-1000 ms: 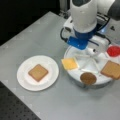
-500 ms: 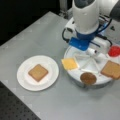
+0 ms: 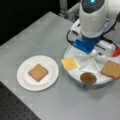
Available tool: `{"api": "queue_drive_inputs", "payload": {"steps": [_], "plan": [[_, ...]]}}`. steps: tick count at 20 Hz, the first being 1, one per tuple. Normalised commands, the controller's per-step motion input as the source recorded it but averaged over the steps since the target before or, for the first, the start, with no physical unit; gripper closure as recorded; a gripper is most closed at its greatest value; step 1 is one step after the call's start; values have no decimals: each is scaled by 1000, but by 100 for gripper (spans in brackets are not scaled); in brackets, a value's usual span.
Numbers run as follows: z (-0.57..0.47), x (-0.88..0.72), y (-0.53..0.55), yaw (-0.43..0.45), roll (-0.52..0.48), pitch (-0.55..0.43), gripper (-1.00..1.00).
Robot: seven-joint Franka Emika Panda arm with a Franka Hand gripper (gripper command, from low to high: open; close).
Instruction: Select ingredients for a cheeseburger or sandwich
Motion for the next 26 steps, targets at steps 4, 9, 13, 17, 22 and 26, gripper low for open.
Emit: {"api": "queue_drive_inputs", "payload": {"steps": [4, 9, 13, 17, 22, 26], "plan": [[-190, -274, 92, -86, 113, -311, -100], [-225, -249, 95, -87, 145, -304, -100], [-192, -232, 83, -81, 162, -258, -100], [-123, -246, 102, -88, 157, -204, -100], [-95, -245, 110, -173, 151, -187, -100], [-91, -250, 49, -163, 118, -196, -100]]}}
